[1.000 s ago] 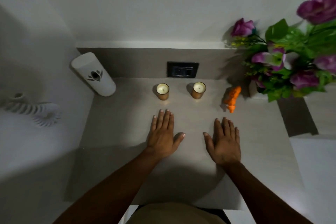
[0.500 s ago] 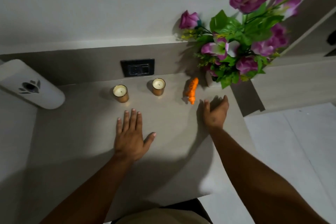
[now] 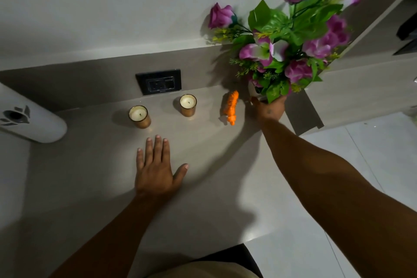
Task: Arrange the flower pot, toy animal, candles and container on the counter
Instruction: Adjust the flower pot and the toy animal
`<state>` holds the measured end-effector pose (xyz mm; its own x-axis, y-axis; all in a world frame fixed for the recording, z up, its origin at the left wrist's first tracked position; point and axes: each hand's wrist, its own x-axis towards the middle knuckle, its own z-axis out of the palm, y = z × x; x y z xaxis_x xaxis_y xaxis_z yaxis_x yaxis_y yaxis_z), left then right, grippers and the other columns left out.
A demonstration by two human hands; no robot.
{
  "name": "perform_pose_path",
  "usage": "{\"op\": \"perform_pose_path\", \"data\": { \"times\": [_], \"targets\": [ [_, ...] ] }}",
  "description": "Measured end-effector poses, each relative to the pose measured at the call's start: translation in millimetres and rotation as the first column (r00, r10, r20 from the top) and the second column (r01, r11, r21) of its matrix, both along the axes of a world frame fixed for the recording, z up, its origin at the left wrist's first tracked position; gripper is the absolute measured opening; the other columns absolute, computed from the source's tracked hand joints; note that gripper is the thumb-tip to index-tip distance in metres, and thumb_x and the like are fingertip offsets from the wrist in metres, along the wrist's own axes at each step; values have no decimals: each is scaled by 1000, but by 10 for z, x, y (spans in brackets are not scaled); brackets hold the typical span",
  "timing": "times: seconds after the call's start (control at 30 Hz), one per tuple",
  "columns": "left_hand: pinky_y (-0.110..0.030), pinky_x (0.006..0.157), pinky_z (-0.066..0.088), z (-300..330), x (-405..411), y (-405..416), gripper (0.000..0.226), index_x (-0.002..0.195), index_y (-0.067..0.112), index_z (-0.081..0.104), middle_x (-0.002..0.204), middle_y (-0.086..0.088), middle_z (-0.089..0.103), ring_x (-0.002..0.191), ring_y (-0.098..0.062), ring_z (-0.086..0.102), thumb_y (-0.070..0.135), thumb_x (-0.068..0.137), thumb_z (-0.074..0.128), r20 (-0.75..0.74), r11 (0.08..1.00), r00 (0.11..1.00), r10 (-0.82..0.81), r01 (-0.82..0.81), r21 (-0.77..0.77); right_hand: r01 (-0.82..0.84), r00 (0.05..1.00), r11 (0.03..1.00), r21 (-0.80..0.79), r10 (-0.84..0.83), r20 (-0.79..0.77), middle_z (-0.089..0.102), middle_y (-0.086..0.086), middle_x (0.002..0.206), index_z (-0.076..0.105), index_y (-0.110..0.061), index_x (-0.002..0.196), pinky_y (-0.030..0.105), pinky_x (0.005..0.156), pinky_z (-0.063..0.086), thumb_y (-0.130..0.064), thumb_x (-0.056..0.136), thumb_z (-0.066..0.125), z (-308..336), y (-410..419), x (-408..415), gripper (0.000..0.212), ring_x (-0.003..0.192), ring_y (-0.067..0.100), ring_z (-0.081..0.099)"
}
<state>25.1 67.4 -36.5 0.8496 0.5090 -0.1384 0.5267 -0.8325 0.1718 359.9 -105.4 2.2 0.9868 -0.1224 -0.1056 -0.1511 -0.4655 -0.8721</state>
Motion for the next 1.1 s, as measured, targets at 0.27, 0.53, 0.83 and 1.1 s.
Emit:
{"op": "perform_pose_path", "data": {
  "times": [0.27,0.53,0.83,1.1],
  "targets": [
    [-57,126,4,-26,8,2,97,163,15,7,172,-10,5,158,-30,-4,82,92,16,5,1000,1000,4,-4,11,-4,998,1000,-20,3,-59,60,7,132,39,-17,143,43,107,45,-28,71,91,-15,34,75,89,123,29,57],
    [-58,126,8,-26,-14,-8,95,163,15,10,171,-11,8,158,-33,2,80,94,18,-2,999,1000,-11,11,31,-278,946,954,-116,293,140,37,12,158,25,-12,156,29,114,29,-29,102,53,-186,-176,-1038,63,143,25,36],
    [-58,126,7,13,-10,-5,97,163,14,11,171,-12,7,158,-34,1,81,93,15,-28,999,1000,-6,7,35,-572,730,740,-352,656,193,7,9,168,13,-19,160,31,95,47,-38,107,38,-2,290,-1175,62,141,34,38],
    [-57,126,6,20,8,3,99,163,14,11,171,-12,7,158,-34,0,82,91,15,-37,1000,999,-2,3,27,-549,789,760,-349,609,85,0,9,169,3,-19,161,40,91,51,-20,106,34,-61,501,-1039,63,133,41,48]
  ]
}}
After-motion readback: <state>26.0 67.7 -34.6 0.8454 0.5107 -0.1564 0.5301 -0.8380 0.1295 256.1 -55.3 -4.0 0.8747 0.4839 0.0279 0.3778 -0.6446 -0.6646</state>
